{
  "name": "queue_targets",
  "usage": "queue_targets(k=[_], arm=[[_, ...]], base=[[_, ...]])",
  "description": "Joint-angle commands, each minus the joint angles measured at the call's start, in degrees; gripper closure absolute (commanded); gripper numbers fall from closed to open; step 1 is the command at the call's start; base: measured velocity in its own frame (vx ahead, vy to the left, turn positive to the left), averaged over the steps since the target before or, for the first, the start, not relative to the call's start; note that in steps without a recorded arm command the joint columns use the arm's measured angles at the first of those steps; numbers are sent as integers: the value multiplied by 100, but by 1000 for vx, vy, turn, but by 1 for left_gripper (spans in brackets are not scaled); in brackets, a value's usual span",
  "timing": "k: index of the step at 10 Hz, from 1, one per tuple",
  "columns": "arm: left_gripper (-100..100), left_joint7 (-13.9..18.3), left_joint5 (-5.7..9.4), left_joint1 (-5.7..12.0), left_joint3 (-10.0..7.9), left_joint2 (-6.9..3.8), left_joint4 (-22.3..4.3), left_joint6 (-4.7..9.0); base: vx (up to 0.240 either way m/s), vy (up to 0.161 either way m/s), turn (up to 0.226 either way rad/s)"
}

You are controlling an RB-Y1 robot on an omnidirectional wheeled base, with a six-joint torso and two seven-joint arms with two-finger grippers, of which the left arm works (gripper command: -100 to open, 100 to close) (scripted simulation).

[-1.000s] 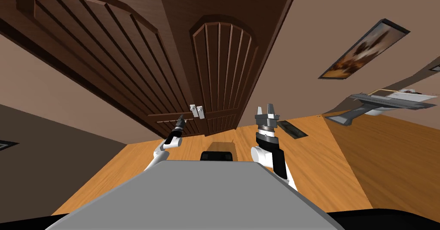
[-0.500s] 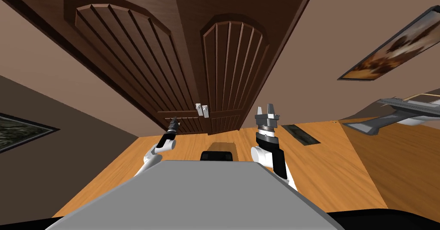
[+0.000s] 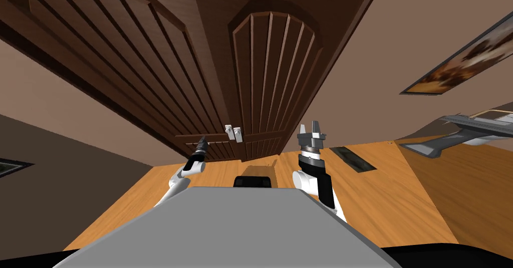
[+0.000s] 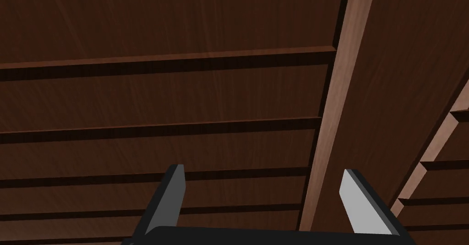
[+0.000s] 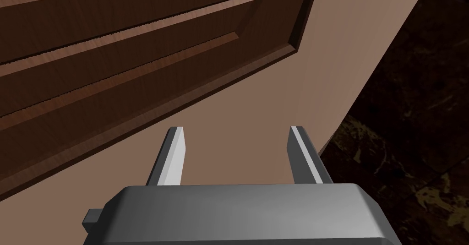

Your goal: Pull the door open

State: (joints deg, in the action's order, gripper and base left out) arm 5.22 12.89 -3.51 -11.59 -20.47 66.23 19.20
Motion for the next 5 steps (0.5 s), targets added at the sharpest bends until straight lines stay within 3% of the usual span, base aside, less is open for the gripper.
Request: queue_targets(k=[1,4,5], arm=[[-100,-6,-19,60,115,111,126,-31],[-100,-6,-57,235,360,305,207,-17],[-100,-22,-56,195,305,288,178,-15]], base=[[214,-57,-187],[211,-94,-152],[79,-64,-23]])
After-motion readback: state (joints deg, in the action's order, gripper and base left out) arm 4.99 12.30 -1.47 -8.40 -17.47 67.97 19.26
